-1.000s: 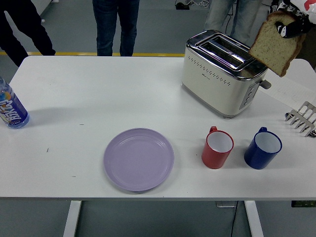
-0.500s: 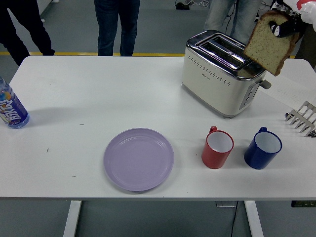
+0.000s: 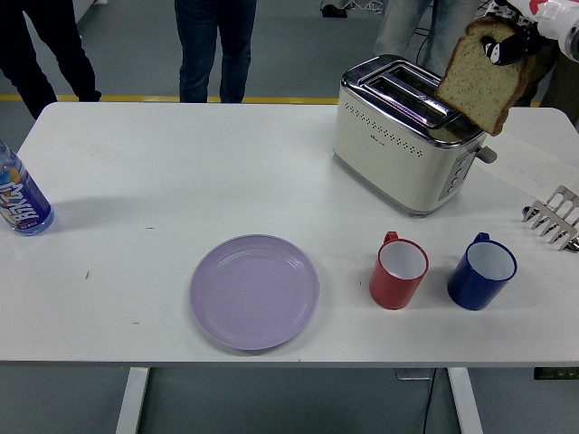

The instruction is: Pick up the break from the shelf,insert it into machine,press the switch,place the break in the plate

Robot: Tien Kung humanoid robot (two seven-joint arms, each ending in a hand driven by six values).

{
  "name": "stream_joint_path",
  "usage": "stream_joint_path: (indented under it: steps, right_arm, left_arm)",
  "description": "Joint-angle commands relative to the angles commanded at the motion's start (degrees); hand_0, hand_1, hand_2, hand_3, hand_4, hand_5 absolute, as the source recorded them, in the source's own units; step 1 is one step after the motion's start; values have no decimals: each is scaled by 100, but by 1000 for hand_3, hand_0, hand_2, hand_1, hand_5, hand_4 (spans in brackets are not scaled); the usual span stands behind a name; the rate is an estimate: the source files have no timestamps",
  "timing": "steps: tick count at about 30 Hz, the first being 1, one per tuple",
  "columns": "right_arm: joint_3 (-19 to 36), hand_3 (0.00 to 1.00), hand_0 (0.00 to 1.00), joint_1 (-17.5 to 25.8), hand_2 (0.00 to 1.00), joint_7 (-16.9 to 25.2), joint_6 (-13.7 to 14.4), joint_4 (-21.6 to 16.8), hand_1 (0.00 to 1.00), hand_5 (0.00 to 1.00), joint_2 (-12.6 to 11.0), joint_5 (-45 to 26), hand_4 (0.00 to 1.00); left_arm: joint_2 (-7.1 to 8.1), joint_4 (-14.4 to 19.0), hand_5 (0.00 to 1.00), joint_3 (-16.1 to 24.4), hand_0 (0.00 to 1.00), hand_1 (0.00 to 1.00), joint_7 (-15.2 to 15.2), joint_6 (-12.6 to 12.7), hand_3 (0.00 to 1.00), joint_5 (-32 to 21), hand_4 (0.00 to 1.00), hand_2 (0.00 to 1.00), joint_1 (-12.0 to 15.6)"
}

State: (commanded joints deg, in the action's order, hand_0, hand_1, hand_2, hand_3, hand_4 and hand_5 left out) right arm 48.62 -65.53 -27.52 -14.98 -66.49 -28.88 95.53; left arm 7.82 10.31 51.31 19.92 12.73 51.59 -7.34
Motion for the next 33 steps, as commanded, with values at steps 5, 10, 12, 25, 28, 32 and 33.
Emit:
stream_joint_path:
  steps: [5, 10, 12, 25, 28, 32, 33]
  right_arm:
    - [-52, 480, 10, -101, 401, 5, -1, 101, 141, 2, 94, 9, 519]
    - [-115, 480, 9, -228, 401, 9, -4, 204, 138, 2, 218, 15, 518]
    - [-137, 480, 9, -275, 401, 10, -5, 247, 138, 2, 268, 15, 518]
    - [-193, 481, 9, -415, 400, 14, 0, 441, 139, 2, 486, 12, 518]
    - [-206, 481, 9, -436, 400, 15, 5, 507, 139, 2, 530, 11, 519]
    - [-231, 480, 9, -463, 400, 17, 9, 570, 138, 2, 576, 14, 518]
    - [-237, 480, 9, -471, 400, 18, 9, 583, 138, 2, 588, 14, 518]
  left_arm:
    - [2, 0, 807, -26, 632, 483, -5, 10, 540, -33, 334, 459, -6]
    - [1, 0, 806, -29, 632, 482, 0, 10, 541, -23, 335, 459, -7]
    - [3, 0, 806, -34, 632, 482, 0, 10, 541, -27, 335, 459, -8]
    - [16, 0, 806, -31, 633, 481, 4, 14, 541, -13, 336, 458, -17]
    - [17, 0, 805, -27, 633, 481, 5, 15, 540, -7, 337, 457, -23]
    - [18, 0, 803, -29, 633, 481, 6, 18, 540, -7, 337, 456, -25]
    - [18, 0, 803, -29, 633, 481, 6, 18, 540, -7, 337, 456, -25]
